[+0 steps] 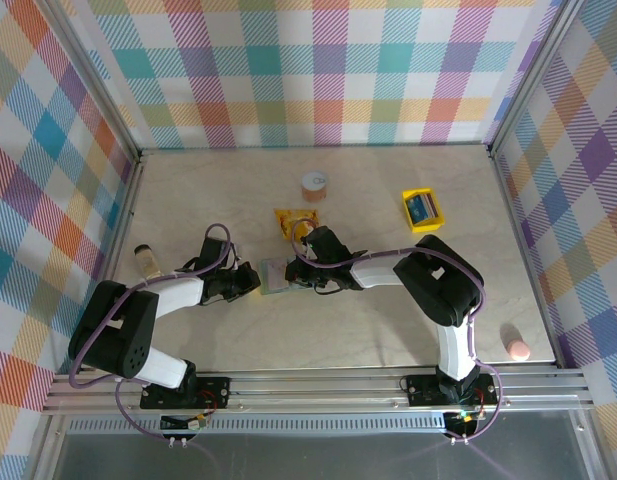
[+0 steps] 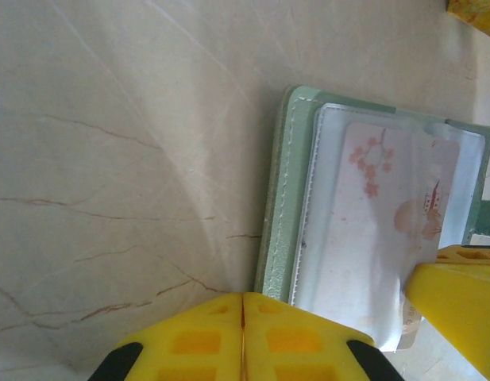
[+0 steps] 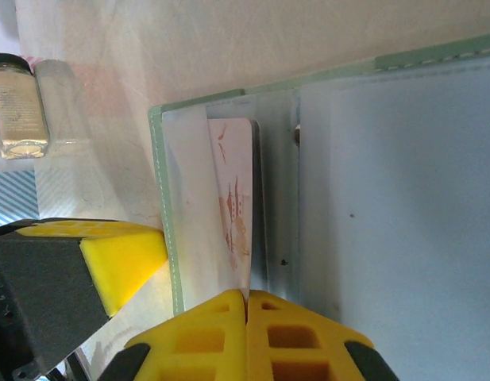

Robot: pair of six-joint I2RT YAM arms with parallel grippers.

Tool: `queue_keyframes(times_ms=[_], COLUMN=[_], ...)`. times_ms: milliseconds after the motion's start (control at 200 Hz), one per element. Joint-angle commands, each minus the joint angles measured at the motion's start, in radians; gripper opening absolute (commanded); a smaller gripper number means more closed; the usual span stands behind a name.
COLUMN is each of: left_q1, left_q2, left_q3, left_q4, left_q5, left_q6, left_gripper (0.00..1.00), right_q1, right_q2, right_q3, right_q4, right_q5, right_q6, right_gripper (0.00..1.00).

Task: Put the credit cards into the card holder

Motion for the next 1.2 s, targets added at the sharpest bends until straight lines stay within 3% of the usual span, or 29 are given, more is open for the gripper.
queue_keyframes(times_ms=[0,805,945,1115,1195], left_q1=[0.013,0.013,0.013,0.013,0.013], left_q2=[0.030,0.061,0.067,0.069,0.067], left_q3=[0.022,0.026,0.026,0.023,0.024], left_q4=[0.010,0.033,0.034,0.035,0.034], left_q5=[0.014,0.043,0.039,0.038,0.041], left_q6=[0.024,0.023,0.022,0.021,0.022], left_gripper=[0.08,0.09,0.08,0.08,0.08], right_q1=[0.008,0.009,0.009,0.008,0.008], right_q2=[0.016,0.047,0.017,-0.042,-0.067], right_q3=[0.012,0.080,0.086,0.093,0.094], right_q4=[-0.088,-0.143,-0.185,-0.286,-0.310], right_q5=[-0.011,-0.071,-0.044,0.033,0.053], right_q6=[-0.041,-0.092,-0.092,-0.077,-0.079], right_gripper=[0.00,0.04,0.12,0.37,0.40])
